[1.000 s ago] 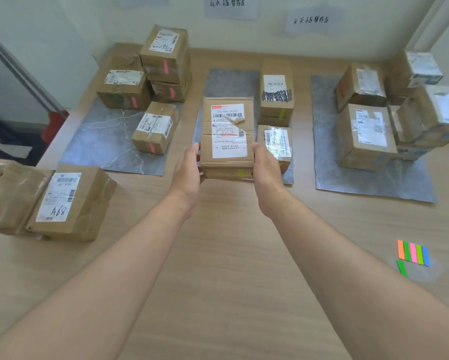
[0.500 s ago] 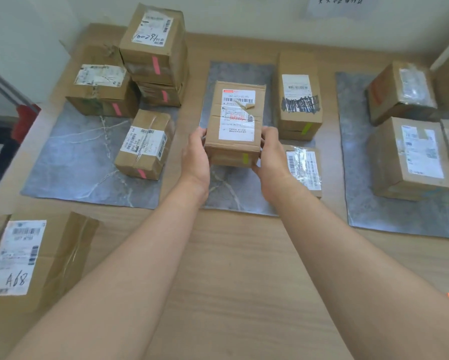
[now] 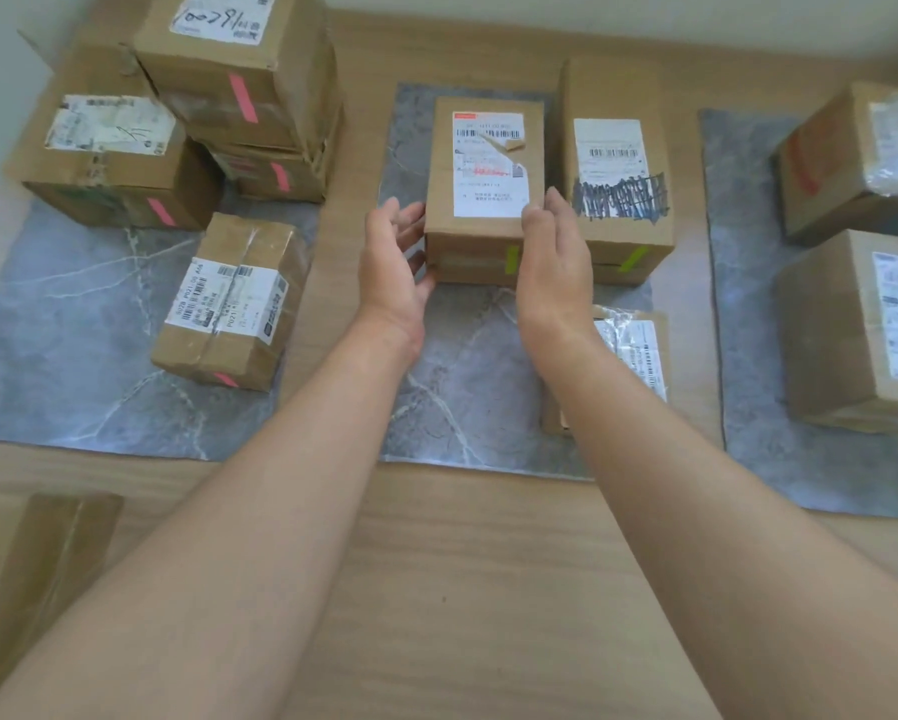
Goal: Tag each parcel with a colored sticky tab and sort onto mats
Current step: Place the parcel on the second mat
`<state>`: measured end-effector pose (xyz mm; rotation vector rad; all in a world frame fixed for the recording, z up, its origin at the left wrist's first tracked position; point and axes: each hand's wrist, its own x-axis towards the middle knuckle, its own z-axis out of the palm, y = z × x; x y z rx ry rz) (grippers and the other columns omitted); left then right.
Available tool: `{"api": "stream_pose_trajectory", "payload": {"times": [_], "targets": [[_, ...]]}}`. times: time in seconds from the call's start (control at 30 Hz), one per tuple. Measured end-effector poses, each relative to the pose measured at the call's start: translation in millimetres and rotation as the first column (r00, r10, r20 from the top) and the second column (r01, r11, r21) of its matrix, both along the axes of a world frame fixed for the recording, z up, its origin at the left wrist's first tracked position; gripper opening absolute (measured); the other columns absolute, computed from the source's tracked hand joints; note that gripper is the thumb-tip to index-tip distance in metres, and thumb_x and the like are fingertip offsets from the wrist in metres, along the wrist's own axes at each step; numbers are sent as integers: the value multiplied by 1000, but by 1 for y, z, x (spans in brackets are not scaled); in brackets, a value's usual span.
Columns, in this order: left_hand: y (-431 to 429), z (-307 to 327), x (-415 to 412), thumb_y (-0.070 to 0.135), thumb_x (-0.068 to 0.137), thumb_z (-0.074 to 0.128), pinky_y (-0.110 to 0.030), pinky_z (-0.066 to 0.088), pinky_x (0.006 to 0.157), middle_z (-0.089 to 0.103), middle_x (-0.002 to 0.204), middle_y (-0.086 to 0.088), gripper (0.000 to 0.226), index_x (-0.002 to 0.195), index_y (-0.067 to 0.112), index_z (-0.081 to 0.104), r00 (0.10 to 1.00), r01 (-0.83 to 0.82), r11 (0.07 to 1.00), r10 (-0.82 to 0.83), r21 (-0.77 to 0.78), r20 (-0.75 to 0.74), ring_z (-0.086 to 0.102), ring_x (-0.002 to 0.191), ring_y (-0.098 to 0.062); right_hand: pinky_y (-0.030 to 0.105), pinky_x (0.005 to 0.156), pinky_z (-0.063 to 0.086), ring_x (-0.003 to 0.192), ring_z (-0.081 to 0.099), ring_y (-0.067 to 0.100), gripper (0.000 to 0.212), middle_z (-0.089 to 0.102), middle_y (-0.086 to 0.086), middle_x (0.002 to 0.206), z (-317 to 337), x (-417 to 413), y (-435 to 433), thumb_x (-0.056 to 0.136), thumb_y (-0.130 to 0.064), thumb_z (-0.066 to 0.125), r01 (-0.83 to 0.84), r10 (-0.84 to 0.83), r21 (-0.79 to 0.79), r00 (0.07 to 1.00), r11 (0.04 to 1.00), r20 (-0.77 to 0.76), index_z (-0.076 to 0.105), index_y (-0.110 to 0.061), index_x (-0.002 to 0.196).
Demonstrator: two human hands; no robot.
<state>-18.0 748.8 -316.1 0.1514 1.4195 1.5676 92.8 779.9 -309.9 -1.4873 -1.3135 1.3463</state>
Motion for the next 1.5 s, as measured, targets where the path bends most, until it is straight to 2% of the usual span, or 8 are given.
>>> {"api": "stream_pose_trajectory", "payload": {"times": [0.13, 0.3, 0.47, 0.57, 0.77, 1.07, 1.2, 1.5], "targets": [[4, -2, -2, 42, 103, 38, -43, 49, 106, 68, 123, -6, 46, 127, 11, 63, 1000, 16, 1000, -16, 7, -15, 63, 116, -20, 10, 101, 31, 119, 44, -11, 48, 51, -24, 137, -3, 10, 5, 107, -36, 40, 17, -24, 118, 998, 993, 58, 44, -20, 152], [-21, 20, -2, 45, 104, 32, -41, 31, 114, 49, 149, 3, 49, 141, 24, 55, 984, 98, 994, -103, -44, -144, 39, 139, -16, 21, 110, 30, 132, 43, 0, 50, 51, -8, 151, 17, 16, -11, 105, -40, 39, 69, -69, 41, 997, 997, -18, 49, -20, 150], [-58, 66, 3, 48, 102, 33, -45, 18, 124, 47, 151, 9, 51, 143, 26, 53, 953, 150, 988, -155, -41, -259, 31, 145, -12, 45, 117, 38, 121, 53, 13, 45, 62, -11, 123, 63, 19, -48, 98, -48, 40, 24, -48, -147, 986, 989, -157, 61, -25, 131], [-85, 100, 7, 56, 96, 36, -47, 21, 123, 48, 150, 11, 56, 142, 29, 55, 930, 177, 984, -174, -19, -325, 35, 144, -10, 45, 119, 34, 138, 45, 13, 48, 52, -11, 148, 98, 27, -73, 103, -47, 39, 7, -44, -181, 979, 983, -199, 53, -26, 144], [-146, 177, 18, 56, 97, 37, -45, 20, 121, 42, 154, 3, 59, 145, 26, 50, 900, 239, 970, -207, 38, -384, 30, 145, -12, 45, 118, 34, 136, 48, 13, 74, 54, -13, 147, 174, 44, -136, 81, -66, 38, -38, 22, -80, 981, 996, -192, 55, -30, 143], [-226, 282, 29, 57, 100, 33, -47, 9, 124, 23, 165, 3, 63, 156, 28, 31, 839, 385, 918, -304, 98, -451, 14, 153, -13, 46, 120, 32, 141, 43, 18, 62, 48, -11, 153, 278, 62, -221, 100, -58, 35, -36, 48, 66, 980, 997, -193, 48, -24, 151], [-259, 327, 33, 67, 89, 36, -48, 10, 124, 29, 162, 6, 75, 155, 31, 34, 799, 440, 890, -326, 122, -506, 16, 151, -12, 40, 107, 37, 129, 50, 16, 56, 60, -18, 122, 321, 68, -255, 102, -55, 35, 6, 21, 144, 983, 990, -184, 52, -25, 146], [-334, 417, 55, 53, 103, 30, -41, 11, 123, 24, 164, 2, 60, 157, 26, 30, 739, 493, 834, -252, 246, -625, 14, 153, -15, 47, 113, 36, 133, 47, 21, 73, 51, -4, 145, 411, 87, -327, 84, -63, 35, 17, 43, 282, 978, 959, -205, 55, -23, 141]]}}
